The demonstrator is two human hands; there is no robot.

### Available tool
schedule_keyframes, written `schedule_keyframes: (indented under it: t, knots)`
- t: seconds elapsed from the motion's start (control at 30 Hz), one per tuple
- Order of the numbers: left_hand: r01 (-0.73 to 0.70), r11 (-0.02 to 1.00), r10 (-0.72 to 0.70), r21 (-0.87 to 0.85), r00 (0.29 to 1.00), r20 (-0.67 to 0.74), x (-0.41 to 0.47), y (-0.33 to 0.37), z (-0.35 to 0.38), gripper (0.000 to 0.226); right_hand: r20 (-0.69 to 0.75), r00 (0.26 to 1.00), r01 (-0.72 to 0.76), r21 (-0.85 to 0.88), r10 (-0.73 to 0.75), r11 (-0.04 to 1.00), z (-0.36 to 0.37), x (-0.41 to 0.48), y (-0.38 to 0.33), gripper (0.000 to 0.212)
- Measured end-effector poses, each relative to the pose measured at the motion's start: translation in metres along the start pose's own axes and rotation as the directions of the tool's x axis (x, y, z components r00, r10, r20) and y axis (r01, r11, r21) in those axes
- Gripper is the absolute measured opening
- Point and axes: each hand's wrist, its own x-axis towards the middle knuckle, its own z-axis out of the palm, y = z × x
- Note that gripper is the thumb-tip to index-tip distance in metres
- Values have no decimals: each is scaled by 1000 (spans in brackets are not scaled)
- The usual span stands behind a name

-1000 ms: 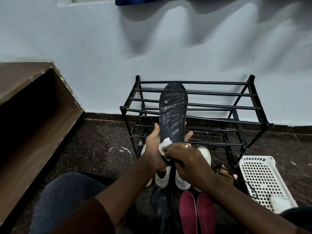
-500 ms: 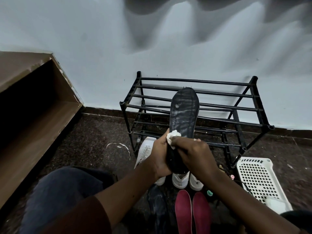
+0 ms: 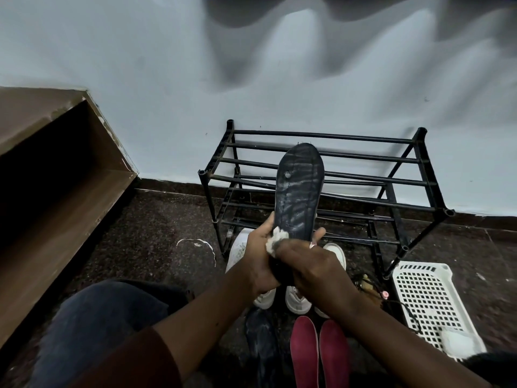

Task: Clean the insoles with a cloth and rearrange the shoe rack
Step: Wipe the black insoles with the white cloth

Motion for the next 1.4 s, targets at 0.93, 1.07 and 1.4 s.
schedule_keyframes:
  t: [0.93,1.07,1.4]
  knots:
    - [26,993,-27,112,1000,5,-3,2,8,79,-148,975,-169,-13,166,985,-2,8,-3,27]
    - [-123,989,126,81,991,-39,-2,17,5,72,-44,999,-18,84,22,996,6,-4,-7,32]
    - [-165,986,164,-8,986,-27,-5,29,4,73,-128,992,-34,-93,22,995,4,-6,15,42]
